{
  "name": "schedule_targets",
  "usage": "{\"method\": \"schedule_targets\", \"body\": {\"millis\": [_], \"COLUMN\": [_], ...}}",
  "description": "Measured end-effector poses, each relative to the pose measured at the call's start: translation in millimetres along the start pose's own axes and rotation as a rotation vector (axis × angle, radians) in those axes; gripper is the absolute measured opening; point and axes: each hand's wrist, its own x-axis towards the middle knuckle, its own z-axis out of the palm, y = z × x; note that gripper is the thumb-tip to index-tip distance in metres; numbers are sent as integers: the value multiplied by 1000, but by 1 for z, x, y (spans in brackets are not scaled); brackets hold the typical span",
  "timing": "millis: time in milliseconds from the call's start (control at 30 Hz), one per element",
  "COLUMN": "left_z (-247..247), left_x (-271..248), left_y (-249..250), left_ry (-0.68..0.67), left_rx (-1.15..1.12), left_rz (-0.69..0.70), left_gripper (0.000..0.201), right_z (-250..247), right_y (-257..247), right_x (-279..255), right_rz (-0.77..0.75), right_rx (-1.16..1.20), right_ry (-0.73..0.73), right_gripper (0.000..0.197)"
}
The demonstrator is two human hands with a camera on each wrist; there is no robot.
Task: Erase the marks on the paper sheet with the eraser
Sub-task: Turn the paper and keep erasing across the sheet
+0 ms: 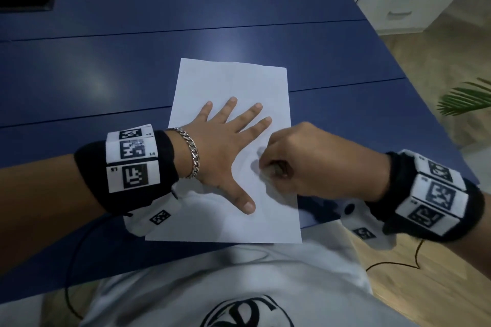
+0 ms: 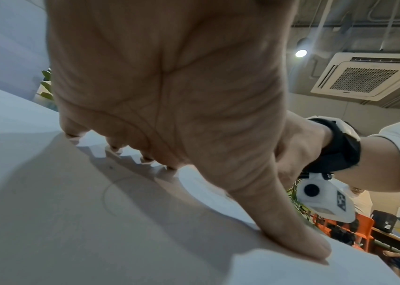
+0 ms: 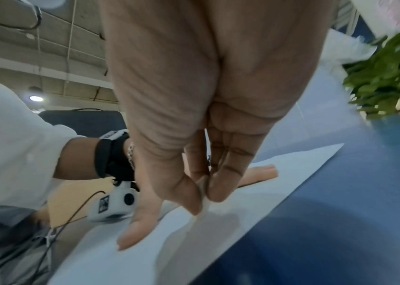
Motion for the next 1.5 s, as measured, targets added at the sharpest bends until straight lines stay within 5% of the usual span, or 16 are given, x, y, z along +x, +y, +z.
{"method": "schedule_targets", "body": {"millis": [167,333,533,800,1133,1300,1500], "left_z": [0,0,1,-13,-6,-7,-5], "left_x": [1,0,-2,-2,1,3,4], "left_y": [0,2,0,-5,2,4,3], "left_ry": [-1,4,25,26,-19,-29,-31], "left_rx": [-3,2,-9,-24,-16,-4,8], "left_rz": [-4,-13,7,-13,-39,-49,-44], "left_gripper": [164,163,162,150,155,157,158], "right_z": [-11,0,-24,10,2,-2,4], "right_y": [23,-3,33,9,14,23,5], "right_x": [12,-4,-13,-23,-14,-5,-15], "right_rz": [114,10,159,229,104,225,120], "right_rx": [-11,16,198,299,113,53,36], "right_ry": [174,-3,168,222,141,237,79], "right_gripper": [16,15,28,5,7,11,11]}}
